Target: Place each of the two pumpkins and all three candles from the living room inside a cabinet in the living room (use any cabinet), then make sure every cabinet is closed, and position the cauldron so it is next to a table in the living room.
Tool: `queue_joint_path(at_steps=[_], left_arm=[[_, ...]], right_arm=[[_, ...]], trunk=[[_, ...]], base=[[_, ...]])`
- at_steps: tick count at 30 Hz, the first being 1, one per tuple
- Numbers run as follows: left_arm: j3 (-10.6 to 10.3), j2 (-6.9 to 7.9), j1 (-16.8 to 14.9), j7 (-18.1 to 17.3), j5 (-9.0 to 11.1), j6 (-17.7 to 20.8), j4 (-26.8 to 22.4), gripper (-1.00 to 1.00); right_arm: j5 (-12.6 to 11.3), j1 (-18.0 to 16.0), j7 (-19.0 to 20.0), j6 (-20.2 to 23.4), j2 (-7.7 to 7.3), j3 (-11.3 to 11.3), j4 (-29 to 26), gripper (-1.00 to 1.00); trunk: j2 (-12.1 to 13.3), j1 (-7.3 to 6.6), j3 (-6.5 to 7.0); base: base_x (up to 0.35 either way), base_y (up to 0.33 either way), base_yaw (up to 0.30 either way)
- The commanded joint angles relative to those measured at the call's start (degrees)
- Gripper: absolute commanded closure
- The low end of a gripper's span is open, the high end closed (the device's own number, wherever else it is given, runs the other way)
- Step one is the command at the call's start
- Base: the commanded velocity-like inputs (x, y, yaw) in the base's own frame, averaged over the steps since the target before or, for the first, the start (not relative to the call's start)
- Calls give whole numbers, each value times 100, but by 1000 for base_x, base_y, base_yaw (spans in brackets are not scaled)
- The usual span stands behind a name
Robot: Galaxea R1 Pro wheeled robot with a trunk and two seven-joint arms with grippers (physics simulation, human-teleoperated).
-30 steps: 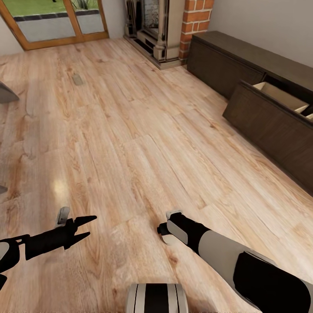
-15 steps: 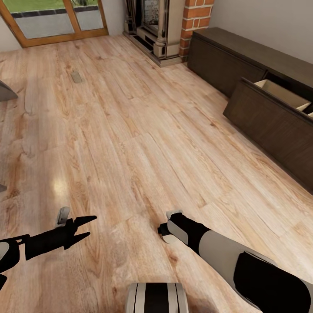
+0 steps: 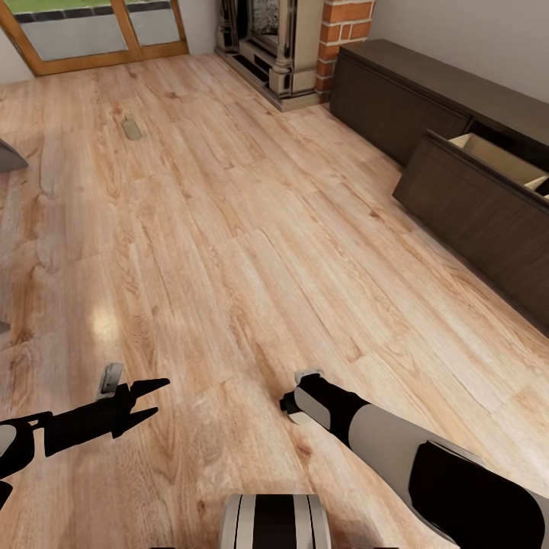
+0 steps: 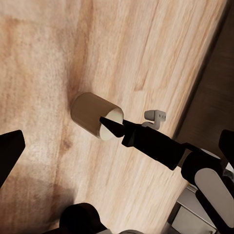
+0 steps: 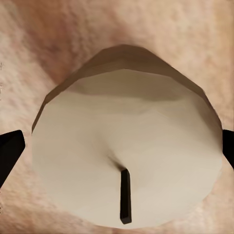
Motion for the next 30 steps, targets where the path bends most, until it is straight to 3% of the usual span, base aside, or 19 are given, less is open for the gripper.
queue_joint_path(at_steps=[1, 28, 29, 30], left_arm=[[5, 0, -2, 59, 60, 18, -3, -100], [5, 0, -2, 59, 60, 18, 5, -100], [6, 0, -2, 59, 60, 18, 5, -100], [6, 0, -2, 59, 60, 18, 5, -100]], right_arm=[[-53, -6, -42, 9, 3, 41, -12, -100], [-56, -6, -41, 9, 14, 79, -14, -100], [-57, -6, -39, 9, 14, 80, -14, 100], [-57, -6, -36, 9, 14, 82, -14, 100]], trunk=[[-2, -1, -4], [-6, 7, -70], [-6, 7, -70], [-6, 7, -70]], base=[[0, 0, 0], [0, 0, 0], [0, 0, 0], [0, 0, 0]])
